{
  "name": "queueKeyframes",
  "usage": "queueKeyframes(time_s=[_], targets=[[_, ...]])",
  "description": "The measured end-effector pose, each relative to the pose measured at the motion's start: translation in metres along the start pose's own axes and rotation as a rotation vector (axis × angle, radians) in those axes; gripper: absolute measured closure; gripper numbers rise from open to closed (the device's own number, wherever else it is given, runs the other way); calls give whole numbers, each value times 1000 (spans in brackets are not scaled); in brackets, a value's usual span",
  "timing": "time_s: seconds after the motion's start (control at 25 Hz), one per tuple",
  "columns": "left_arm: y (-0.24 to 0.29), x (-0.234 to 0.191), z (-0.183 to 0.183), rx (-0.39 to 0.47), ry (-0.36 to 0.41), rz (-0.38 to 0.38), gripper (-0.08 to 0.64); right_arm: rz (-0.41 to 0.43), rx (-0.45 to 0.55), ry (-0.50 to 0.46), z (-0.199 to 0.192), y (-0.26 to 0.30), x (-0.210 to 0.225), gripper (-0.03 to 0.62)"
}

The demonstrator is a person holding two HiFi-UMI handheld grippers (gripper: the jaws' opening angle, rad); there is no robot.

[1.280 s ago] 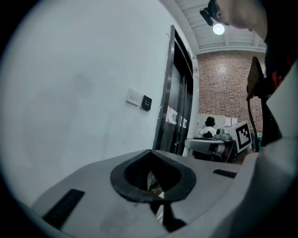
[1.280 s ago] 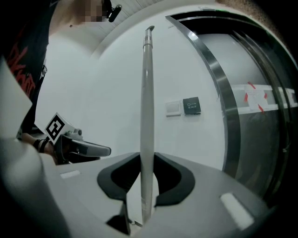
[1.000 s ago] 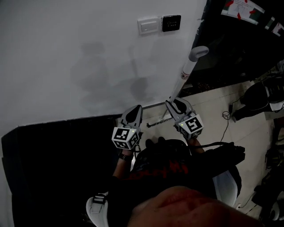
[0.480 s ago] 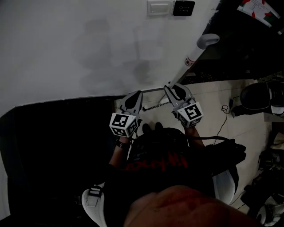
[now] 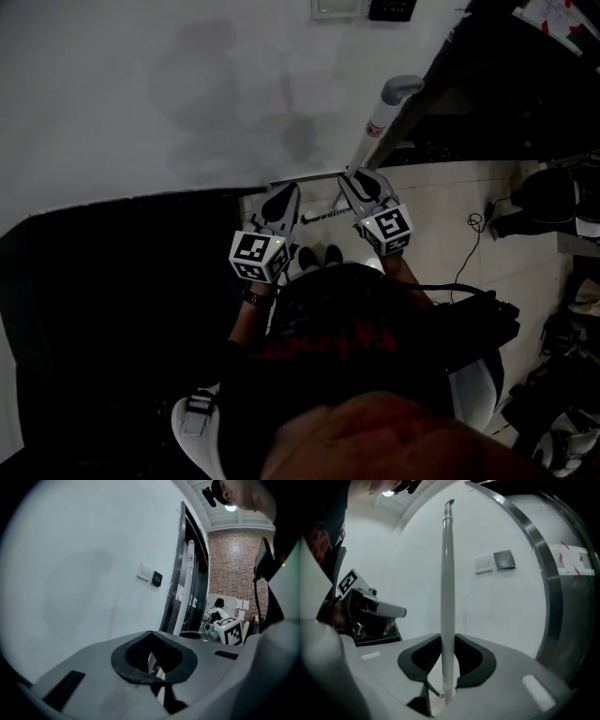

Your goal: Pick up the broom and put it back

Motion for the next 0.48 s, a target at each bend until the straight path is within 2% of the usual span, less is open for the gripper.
queueKeyframes(time_s=[0.12, 0.28, 0.4, 0.48], targets=[[-10, 2, -4, -17, -5, 15, 555, -7, -85, 22, -48, 7, -5, 503], [-12, 7, -3, 43, -30, -35, 554, -5, -272, 69, -134, 23, 8, 502], [-15, 15, -21, -22, -56, 7, 555, 39, -388, 95, -213, 40, 16, 502], [-14, 17, -60, -92, -103, 74, 555, 101, -488, 118, -290, 50, 20, 502]])
Point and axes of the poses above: the fingertips, and each gripper's own axes: y forward along the fingers, x to its right, z out of its top, the point moved 6 cm from there along -y, backward along the fingers, and after that the axes turned 9 degrees about x, right-handed, at the moved point
